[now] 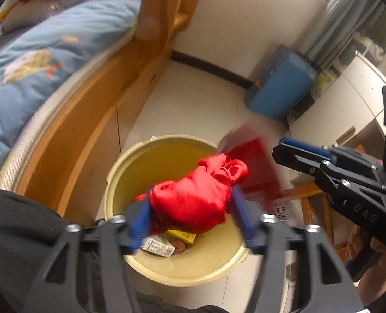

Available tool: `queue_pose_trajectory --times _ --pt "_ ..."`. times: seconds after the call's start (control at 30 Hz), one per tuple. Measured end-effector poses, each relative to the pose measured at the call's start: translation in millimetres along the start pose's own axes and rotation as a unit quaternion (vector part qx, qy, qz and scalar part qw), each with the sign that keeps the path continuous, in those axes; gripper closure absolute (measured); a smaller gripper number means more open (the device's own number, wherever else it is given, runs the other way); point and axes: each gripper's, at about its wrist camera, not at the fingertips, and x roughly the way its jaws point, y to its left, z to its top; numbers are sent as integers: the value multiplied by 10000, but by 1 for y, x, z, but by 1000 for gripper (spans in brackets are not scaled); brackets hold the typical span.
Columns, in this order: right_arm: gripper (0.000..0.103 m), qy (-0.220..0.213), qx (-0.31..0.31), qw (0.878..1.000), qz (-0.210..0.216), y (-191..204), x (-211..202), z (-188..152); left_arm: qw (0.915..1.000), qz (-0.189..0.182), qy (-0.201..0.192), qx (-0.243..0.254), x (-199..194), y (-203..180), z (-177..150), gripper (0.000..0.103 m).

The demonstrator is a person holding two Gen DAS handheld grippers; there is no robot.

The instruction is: Collect trash

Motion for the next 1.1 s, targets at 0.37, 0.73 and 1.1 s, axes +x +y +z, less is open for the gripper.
queue_pose_trajectory --times 0.37,0.73,1.1 --pt "67 325 65 9994 67 -4 14 -14 9990 417 -146 -3 -5 7 -5 20" --pt "67 251 -99 9996 110 7 10 -5 9988 363 -318 -23 -21 7 -3 20" --pt "67 85 -533 9979 361 43 9 16 9931 807 -851 12 -61 14 -2 20"
